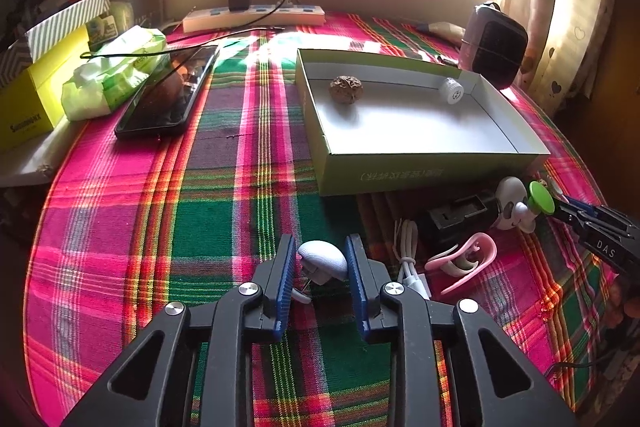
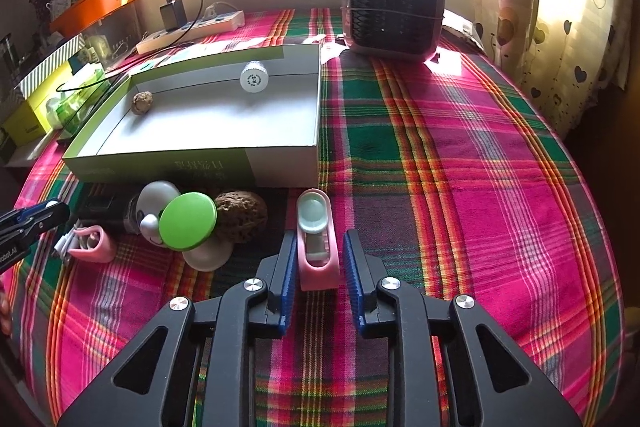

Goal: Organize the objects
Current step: 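Grasp the white mushroom-shaped object with the left gripper while the right grasps the pink holder, then carry the mushroom object and pink holder over the green box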

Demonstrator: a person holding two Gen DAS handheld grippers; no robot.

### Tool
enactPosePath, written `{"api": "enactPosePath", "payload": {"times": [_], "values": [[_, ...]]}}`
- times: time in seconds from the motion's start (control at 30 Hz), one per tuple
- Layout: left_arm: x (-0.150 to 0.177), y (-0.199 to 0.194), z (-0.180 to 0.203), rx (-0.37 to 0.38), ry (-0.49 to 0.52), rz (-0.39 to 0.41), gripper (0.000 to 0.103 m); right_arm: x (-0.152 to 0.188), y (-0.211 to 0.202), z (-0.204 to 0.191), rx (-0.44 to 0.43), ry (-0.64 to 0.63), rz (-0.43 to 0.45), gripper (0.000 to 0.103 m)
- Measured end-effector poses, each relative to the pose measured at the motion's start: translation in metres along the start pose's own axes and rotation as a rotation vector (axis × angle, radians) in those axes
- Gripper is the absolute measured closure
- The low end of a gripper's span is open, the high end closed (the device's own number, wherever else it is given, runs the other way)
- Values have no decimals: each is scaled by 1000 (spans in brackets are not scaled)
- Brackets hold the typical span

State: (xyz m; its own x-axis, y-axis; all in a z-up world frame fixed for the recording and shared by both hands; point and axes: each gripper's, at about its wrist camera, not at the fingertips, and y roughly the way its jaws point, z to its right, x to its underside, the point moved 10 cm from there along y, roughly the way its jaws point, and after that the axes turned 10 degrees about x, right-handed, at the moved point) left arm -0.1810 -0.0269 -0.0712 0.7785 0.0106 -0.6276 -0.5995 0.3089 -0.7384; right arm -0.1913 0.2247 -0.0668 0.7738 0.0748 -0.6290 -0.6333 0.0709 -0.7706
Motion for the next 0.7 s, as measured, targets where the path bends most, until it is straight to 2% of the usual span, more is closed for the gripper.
{"api": "enactPosePath", "payload": {"times": [0.1,0.7], "values": [[0,0,1,-1,3,-1,82,0,0,0,-2,1,0,84],[0,0,1,3,3,-2,82,1,-2,-1,-11,7,1,84]]}}
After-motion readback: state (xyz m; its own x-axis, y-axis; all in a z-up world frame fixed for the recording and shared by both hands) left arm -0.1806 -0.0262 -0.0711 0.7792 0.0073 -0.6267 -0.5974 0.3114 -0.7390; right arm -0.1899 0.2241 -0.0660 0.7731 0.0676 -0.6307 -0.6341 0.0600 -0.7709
